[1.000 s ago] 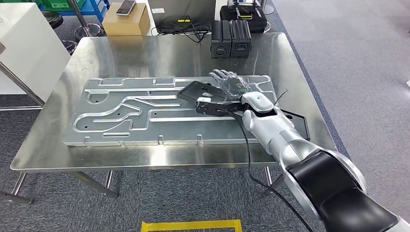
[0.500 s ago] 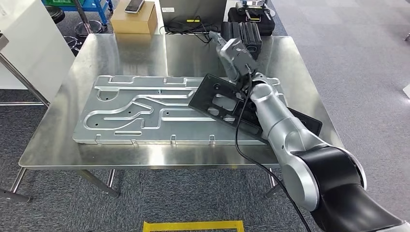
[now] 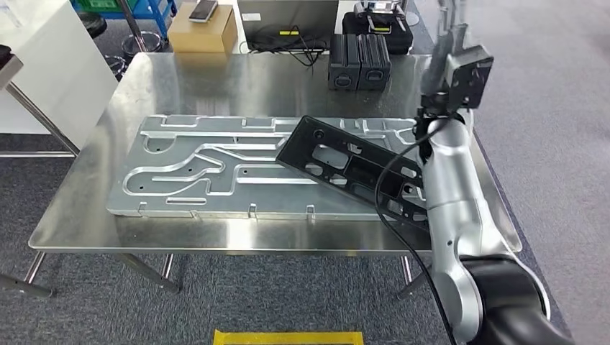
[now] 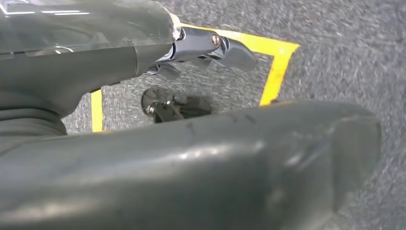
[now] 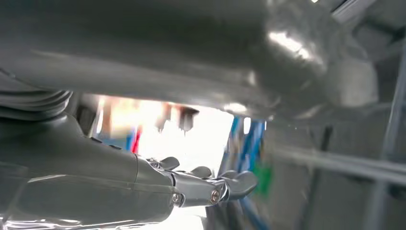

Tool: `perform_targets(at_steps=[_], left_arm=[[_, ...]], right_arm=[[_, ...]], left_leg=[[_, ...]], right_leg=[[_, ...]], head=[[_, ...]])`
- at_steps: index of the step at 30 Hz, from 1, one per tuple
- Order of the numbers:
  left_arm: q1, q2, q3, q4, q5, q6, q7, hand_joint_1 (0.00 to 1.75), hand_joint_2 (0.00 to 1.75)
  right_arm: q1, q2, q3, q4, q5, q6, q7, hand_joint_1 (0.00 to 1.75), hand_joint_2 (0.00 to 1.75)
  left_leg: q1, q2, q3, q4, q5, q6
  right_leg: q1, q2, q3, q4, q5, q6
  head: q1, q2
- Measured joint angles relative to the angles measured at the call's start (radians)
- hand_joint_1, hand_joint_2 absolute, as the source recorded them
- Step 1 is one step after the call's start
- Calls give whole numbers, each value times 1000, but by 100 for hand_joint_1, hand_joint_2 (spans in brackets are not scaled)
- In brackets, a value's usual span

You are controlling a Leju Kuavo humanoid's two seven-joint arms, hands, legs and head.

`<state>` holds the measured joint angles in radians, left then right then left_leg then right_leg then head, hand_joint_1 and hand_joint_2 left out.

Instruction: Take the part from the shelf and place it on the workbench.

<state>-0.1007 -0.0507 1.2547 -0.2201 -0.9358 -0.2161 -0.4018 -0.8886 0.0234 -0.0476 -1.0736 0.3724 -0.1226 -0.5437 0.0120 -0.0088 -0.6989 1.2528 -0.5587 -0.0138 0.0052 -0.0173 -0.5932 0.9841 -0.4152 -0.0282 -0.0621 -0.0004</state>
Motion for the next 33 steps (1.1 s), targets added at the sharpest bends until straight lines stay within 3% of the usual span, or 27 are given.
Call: perform_targets(at_steps=[1,2,5,7,10,12,15,16,17,18,19,21,23,25,26,27,28,30,31,32,33], left_arm=[[6,0,5,0,8,-2,-6,0,0],[11,-1,11,0,18,-4,-13,0,0],[22,-3,31,0,42,-9,-29,0,0],[29,-6,44,0,51,-13,-37,0,0],[35,-8,57,0,54,-19,-39,0,0],[32,-9,64,0,54,-20,-39,0,0],[25,-9,67,0,51,-21,-39,0,0],[24,-9,67,0,49,-22,-39,0,0],[24,-9,67,0,47,-23,-39,0,0],[25,-9,67,0,45,-23,-39,0,0],[25,-9,67,0,44,-23,-39,0,0],[25,-9,68,0,43,-23,-41,0,0],[25,-9,68,0,41,-23,-44,0,0],[25,-9,68,0,38,-24,-48,0,0],[25,-10,68,0,37,-24,-49,0,0],[26,-10,68,0,37,-24,-49,0,0],[27,-10,68,0,37,-24,-49,0,0],[29,-11,68,0,38,-24,-48,0,0],[29,-12,68,0,40,-23,-45,0,0],[29,-12,69,0,42,-21,-41,0,0],[29,-12,70,0,44,-19,-37,0,0]], right_arm=[[80,-20,6,-94,44,-61,5,0,0],[175,-42,7,-185,89,-123,4,0,0],[489,-100,-22,-408,187,-273,-22,0,0],[673,-115,-71,-503,226,-322,-37,0,0],[863,-119,-154,-595,253,-341,-37,0,0],[929,-121,-191,-636,268,-331,-19,0,0],[1000,-119,-243,-667,318,-312,30,0,0],[1022,-113,-268,-669,336,-311,33,0,0],[1040,-104,-296,-668,353,-311,27,0,0],[1055,-92,-327,-667,365,-312,15,0,0],[1065,-81,-357,-664,375,-312,1,0,0],[1076,-64,-406,-662,394,-318,-19,0,0],[1081,-50,-445,-662,419,-324,-29,0,0],[1085,-36,-482,-664,453,-323,-27,0,0],[1085,-30,-499,-664,470,-319,-24,0,0],[1086,-24,-513,-664,484,-315,-20,0,0],[1086,-18,-527,-661,500,-309,-15,0,0],[1081,-5,-561,-632,546,-285,1,0,0],[1072,1,-587,-594,582,-268,12,0,0],[1057,5,-622,-537,621,-255,20,0,0],[1039,7,-663,-461,660,-246,28,0,0]], left_leg=[[1,1,-15,33,-7,-2],[2,2,-10,27,6,-4],[6,0,88,-161,92,-7],[4,-5,124,-231,107,1],[-2,-3,122,-236,111,24],[-2,3,117,-243,122,41],[-9,8,95,-245,141,54],[-12,8,86,-245,148,56],[-16,8,76,-245,156,56],[-19,7,65,-245,164,55],[-21,6,54,-244,173,54],[-24,7,39,-244,192,47],[-23,8,36,-246,208,37],[-19,9,36,-250,222,25],[-17,8,29,-243,210,20],[-17,7,18,-221,177,16],[-16,7,4,-179,125,12],[-12,7,-22,-52,19,6],[-11,7,-27,7,-4,4],[-10,7,-18,42,1,2],[-9,7,6,44,24,1]], right_leg=[[-1,0,2,1,-1,1],[-2,-1,4,1,-3,3],[-6,-5,13,11,-16,17],[-5,-5,10,20,-21,27],[-9,0,5,26,-23,42],[-13,7,-12,70,-67,51],[-17,12,-73,255,-192,58],[-18,13,-82,300,-211,58],[-18,13,-73,309,-208,56],[-18,13,-45,281,-188,52],[-17,13,1,220,-162,47],[-11,13,104,71,-137,37],[-2,13,149,-1,-136,31],[2,13,140,-9,-118,24],[1,11,131,-12,-106,17],[-2,9,119,-15,-92,10],[-4,7,104,-17,-78,5],[-4,6,73,-16,-52,0],[-3,5,56,-16,-39,1],[-3,5,39,-15,-26,3],[-4,4,21,-13,-14,6]], head=[[0,0],[0,0],[0,0],[0,0],[1,0],[0,0],[1,0],[1,0],[1,0],[1,0],[1,0],[0,0],[-1,0],[0,0],[0,0],[0,0],[0,0],[0,0],[0,0],[0,0],[0,0]])
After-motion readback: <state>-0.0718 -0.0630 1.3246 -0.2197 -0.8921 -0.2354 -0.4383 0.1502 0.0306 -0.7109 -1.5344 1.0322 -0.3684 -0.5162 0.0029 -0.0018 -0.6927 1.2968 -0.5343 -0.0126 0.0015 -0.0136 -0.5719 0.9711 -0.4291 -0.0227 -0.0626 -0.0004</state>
